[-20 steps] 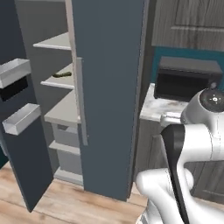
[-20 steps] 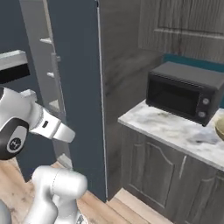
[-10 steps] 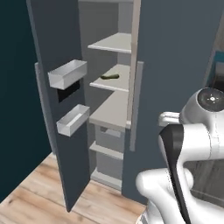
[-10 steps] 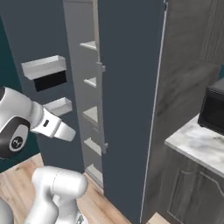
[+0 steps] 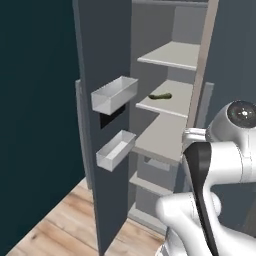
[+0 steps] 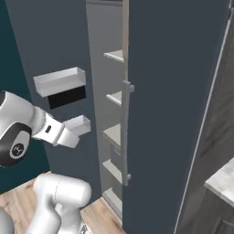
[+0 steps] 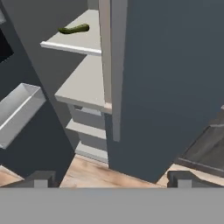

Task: Take the steak, mushroom, and squash from the freezer and place them in the bowl on the counter.

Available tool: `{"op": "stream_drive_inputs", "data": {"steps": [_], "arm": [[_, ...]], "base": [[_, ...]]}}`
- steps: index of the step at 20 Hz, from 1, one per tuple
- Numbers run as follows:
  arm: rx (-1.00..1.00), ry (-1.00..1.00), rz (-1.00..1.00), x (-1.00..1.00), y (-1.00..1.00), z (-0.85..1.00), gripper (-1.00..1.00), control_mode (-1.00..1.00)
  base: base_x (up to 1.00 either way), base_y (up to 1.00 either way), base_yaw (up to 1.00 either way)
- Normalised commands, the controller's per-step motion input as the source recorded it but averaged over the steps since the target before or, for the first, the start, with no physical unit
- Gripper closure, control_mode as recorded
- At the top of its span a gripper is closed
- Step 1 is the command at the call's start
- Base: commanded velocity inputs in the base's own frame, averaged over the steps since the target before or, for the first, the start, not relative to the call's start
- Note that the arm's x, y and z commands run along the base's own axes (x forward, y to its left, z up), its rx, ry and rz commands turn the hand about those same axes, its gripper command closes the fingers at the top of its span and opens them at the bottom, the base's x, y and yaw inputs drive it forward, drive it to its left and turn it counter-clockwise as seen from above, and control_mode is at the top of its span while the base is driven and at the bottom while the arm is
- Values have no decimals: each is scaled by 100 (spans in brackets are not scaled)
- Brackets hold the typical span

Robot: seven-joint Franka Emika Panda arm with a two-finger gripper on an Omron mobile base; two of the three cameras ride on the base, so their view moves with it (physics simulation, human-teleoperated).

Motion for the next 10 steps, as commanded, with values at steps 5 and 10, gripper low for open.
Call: {"op": "stream_drive_inputs", "data": {"steps": [5, 10], "arm": [[0, 0, 0, 0, 0, 0, -100, 100], [0, 0, 0, 0, 0, 0, -100, 100]], "base": [[72, 8, 12], [51, -11, 0]]}}
